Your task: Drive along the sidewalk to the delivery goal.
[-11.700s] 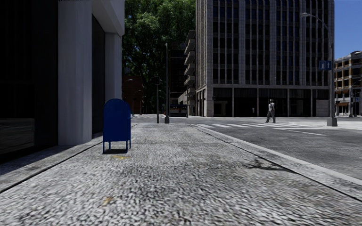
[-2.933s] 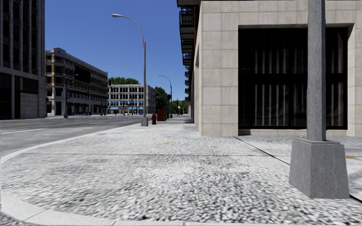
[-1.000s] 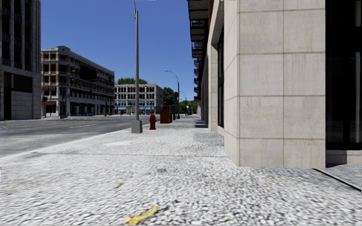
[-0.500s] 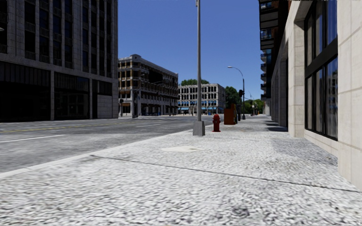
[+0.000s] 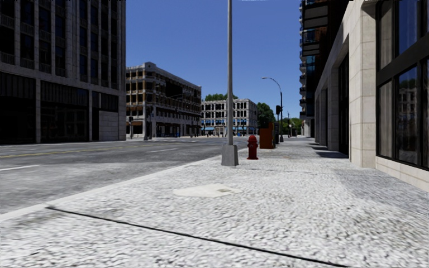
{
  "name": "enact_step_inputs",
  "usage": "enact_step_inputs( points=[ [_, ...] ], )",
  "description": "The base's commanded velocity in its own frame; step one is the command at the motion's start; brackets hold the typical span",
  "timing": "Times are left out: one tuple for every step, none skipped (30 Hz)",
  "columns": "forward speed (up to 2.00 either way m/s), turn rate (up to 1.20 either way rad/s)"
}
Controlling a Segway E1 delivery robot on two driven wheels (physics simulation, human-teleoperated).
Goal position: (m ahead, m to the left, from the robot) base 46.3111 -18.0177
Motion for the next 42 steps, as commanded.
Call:
enact_step_inputs(
  points=[
    [2.00, -1.20],
    [2.00, -1.20],
    [2.00, -0.81],
    [2.00, -0.63],
    [2.00, -0.57],
    [2.00, 0.00],
    [2.00, 0.00],
    [2.00, 0.00],
    [2.00, 0.00],
    [2.00, 0.00],
    [2.00, 0.00],
    [2.00, 0.00],
    [2.00, 0.00],
    [2.00, 0.00],
    [2.00, 0.00],
    [2.00, 0.00],
    [2.00, 0.00],
    [2.00, 0.00],
    [2.00, 0.00],
    [2.00, 0.00],
    [2.00, -0.41],
    [2.00, -1.20],
    [2.00, -1.20],
    [2.00, -1.20],
    [2.00, -1.20],
    [2.00, -0.32],
    [2.00, 0.00],
    [2.00, 0.00],
    [2.00, 0.00],
    [2.00, 0.00],
    [2.00, 0.00],
    [2.00, 0.00],
    [2.00, 0.00],
    [2.00, 0.00],
    [2.00, -0.20],
    [2.00, -0.93],
    [2.00, -1.20],
    [2.00, -1.20],
    [2.00, -1.20],
    [2.00, -1.20],
    [2.00, -1.20],
    [2.00, -1.20]
  ],
)
